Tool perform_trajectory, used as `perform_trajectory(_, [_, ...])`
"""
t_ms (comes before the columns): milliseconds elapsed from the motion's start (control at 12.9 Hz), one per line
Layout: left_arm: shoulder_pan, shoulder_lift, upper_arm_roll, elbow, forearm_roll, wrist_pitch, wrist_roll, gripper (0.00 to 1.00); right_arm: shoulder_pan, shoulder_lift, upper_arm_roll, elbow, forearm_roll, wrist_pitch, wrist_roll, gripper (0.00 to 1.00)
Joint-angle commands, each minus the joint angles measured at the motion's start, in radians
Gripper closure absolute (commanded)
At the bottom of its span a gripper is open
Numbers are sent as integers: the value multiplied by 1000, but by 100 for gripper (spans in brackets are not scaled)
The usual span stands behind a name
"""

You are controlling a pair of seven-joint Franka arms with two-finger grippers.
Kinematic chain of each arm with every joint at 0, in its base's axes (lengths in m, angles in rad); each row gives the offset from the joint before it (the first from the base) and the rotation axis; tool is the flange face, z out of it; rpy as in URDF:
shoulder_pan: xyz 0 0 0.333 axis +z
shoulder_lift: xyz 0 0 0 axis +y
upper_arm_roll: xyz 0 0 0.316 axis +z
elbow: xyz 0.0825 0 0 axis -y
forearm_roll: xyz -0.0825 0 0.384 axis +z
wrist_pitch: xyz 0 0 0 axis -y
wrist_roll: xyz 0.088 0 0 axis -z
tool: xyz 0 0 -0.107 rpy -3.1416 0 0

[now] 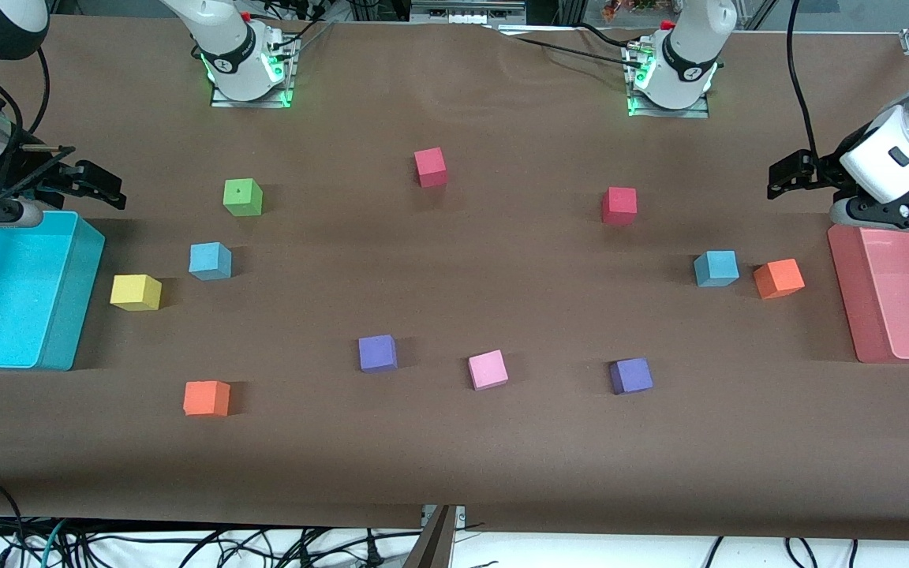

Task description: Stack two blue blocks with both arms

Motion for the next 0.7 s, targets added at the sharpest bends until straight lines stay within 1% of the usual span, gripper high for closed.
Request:
perform_trajectory(0, [-12,9,3,25,28,-25,-18,0,0,-12,-2,5,12,-17,4,1])
perform_trajectory(622, [-7,9,6,25,26,-45,-15,0,0,-9,0,6,0,-14,2,1])
